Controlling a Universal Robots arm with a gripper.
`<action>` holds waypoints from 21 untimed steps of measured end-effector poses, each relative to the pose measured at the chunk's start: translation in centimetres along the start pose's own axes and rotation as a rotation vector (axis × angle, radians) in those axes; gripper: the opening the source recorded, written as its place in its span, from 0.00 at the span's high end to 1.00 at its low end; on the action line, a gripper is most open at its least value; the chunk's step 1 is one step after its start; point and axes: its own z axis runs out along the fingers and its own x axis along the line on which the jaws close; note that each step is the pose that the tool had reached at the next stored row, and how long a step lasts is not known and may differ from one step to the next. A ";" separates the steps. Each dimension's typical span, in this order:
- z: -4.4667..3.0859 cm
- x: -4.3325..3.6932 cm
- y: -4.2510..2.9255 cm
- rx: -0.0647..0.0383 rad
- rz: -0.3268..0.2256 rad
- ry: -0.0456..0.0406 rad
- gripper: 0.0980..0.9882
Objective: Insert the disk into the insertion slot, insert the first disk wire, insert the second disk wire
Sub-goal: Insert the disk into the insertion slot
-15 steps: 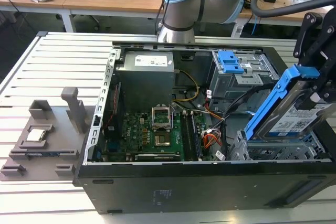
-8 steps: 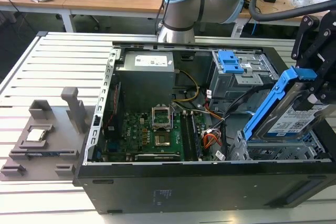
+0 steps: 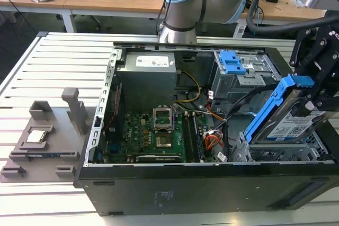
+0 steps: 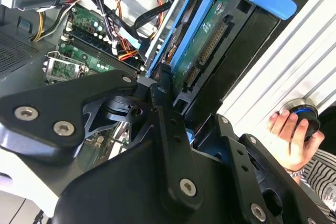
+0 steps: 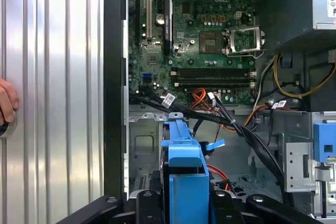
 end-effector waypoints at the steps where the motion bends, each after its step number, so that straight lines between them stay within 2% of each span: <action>1: 0.09 0.00 0.00 0.000 0.000 0.0000 0.70; 7: 0.80 0.03 -0.04 0.000 0.000 -0.0001 0.70; 21: 1.82 0.07 -0.08 -0.001 0.000 0.0000 0.70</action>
